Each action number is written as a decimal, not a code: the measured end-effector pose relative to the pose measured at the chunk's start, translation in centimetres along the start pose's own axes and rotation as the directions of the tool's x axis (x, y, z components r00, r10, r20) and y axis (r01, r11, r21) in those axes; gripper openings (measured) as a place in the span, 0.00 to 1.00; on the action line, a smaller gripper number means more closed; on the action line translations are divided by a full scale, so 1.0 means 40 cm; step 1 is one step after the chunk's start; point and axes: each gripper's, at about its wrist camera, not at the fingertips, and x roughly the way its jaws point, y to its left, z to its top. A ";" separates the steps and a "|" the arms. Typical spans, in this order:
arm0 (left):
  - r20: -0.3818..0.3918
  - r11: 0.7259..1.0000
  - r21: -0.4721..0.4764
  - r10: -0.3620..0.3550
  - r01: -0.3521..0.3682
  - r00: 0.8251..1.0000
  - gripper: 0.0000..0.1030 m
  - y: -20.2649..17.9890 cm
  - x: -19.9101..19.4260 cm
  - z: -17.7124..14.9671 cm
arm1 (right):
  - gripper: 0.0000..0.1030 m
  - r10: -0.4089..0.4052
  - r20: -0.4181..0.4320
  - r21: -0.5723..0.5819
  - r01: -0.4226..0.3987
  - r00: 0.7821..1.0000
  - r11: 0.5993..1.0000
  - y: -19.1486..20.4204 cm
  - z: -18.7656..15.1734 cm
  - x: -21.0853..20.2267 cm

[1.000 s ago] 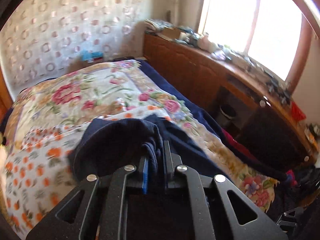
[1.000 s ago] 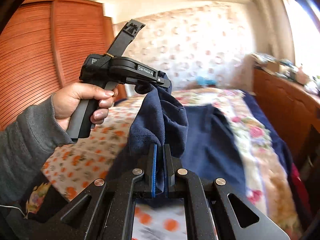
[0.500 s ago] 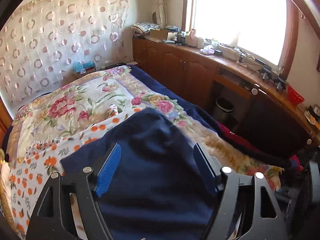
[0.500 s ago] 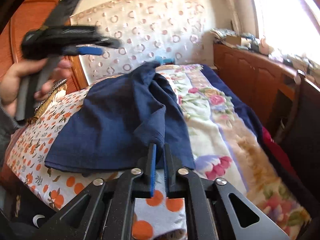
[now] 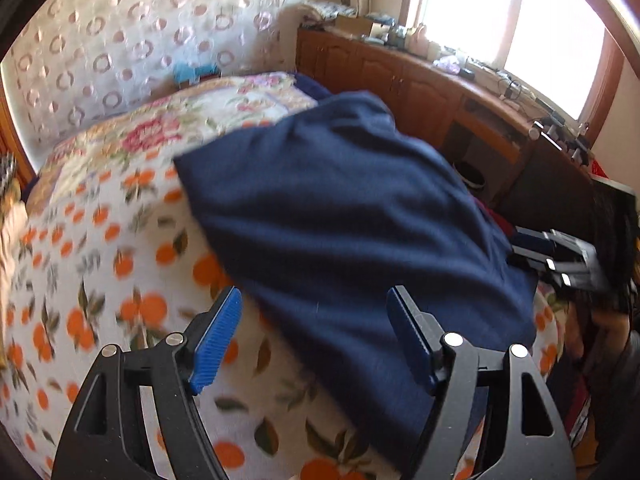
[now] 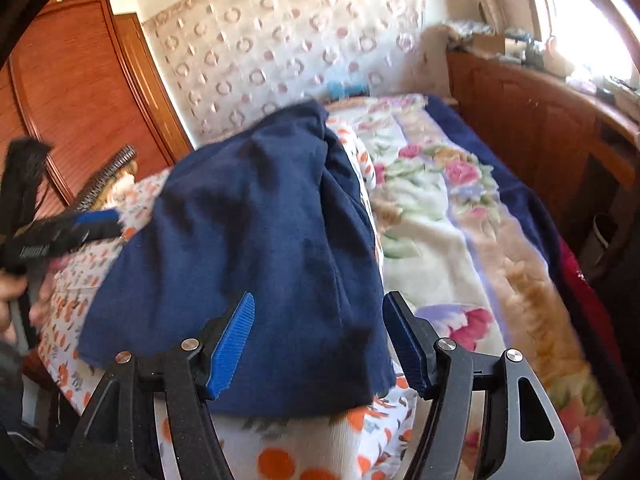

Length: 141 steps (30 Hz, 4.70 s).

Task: Fold small clothes
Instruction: 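Fold the shirt over once more and open both grippers, then pinch the navy shirt edge with the left gripper while the right gripper pinches it, then fold the held edge over the shirt bundle with both grippers, then open both grippers and press the folded navy bundle flat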

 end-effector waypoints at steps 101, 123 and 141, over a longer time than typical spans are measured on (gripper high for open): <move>0.262 0.983 -0.084 -0.135 0.162 0.956 0.13 -0.001 -0.518 -0.252 | 0.03 0.159 0.073 -0.278 -0.133 0.985 0.951 0.200 -0.029 -0.356; 0.171 0.984 -0.175 0.042 -0.012 0.984 0.49 0.168 -0.240 -0.033 | 0.04 -0.032 -0.016 -0.207 0.028 0.999 0.978 0.215 0.194 0.070; 0.101 0.983 -0.183 0.011 0.008 0.995 0.68 0.149 -0.154 -0.127 | 0.51 -0.008 0.083 -0.148 0.020 0.997 0.989 0.198 0.129 -0.003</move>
